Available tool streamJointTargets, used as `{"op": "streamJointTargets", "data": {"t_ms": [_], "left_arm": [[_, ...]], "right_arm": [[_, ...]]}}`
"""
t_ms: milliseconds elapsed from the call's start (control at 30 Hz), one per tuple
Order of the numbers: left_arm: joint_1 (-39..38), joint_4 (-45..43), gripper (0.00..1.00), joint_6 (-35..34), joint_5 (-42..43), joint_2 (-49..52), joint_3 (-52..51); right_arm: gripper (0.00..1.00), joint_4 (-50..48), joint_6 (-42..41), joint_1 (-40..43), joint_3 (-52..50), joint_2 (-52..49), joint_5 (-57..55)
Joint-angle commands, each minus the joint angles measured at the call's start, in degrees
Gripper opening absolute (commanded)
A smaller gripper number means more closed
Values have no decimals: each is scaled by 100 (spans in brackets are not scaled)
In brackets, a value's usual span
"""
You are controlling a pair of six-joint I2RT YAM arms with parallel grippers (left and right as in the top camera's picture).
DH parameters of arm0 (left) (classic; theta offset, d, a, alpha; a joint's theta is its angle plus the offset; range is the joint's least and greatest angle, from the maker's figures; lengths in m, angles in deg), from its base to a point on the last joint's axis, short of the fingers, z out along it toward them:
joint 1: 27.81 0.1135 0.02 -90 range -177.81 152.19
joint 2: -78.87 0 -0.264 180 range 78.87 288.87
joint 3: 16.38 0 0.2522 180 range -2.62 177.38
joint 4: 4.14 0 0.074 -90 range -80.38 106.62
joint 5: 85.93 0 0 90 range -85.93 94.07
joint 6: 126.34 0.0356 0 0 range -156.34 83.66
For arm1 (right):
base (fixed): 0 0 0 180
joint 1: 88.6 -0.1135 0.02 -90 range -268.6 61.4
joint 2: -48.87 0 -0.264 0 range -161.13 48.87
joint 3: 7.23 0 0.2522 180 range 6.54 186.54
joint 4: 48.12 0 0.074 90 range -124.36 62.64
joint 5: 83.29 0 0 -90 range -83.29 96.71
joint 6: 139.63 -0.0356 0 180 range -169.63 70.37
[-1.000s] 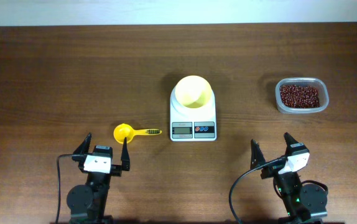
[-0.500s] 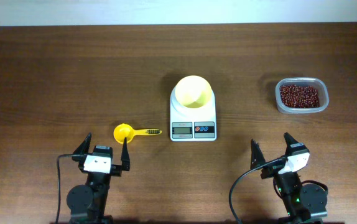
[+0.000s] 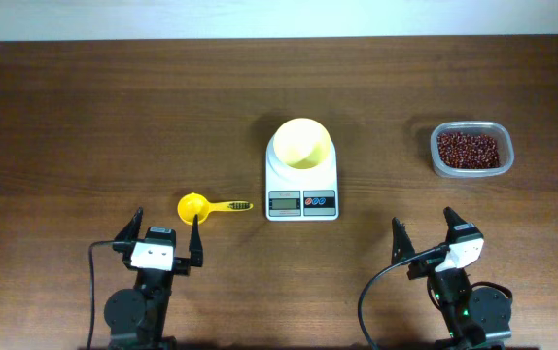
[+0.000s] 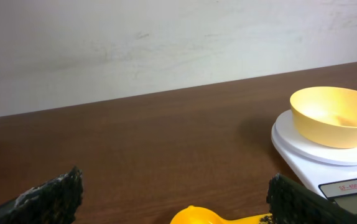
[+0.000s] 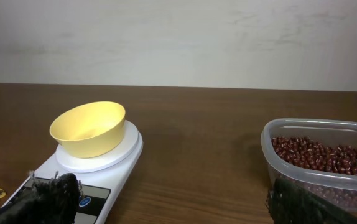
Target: Scoop item into bowl and weigh 50g on scale
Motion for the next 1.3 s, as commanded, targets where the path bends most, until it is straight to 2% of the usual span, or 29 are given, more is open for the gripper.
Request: {"op": "streamJointTargets", "data": {"t_ms": [0, 767, 1033, 1267], "left_arm": [[-17, 9, 99, -26, -63, -52, -37], [-17, -68, 99, -11, -120, -55, -35], [-17, -680, 99, -291, -103, -55, -35], [-17, -686, 99, -289, -184, -55, -35]], "right_arm": [[99, 20, -24, 13, -46, 37, -48], [99, 20, -24, 13, -46, 37, -48], [99, 20, -24, 13, -46, 37, -48], [99, 20, -24, 13, -46, 37, -48]]}}
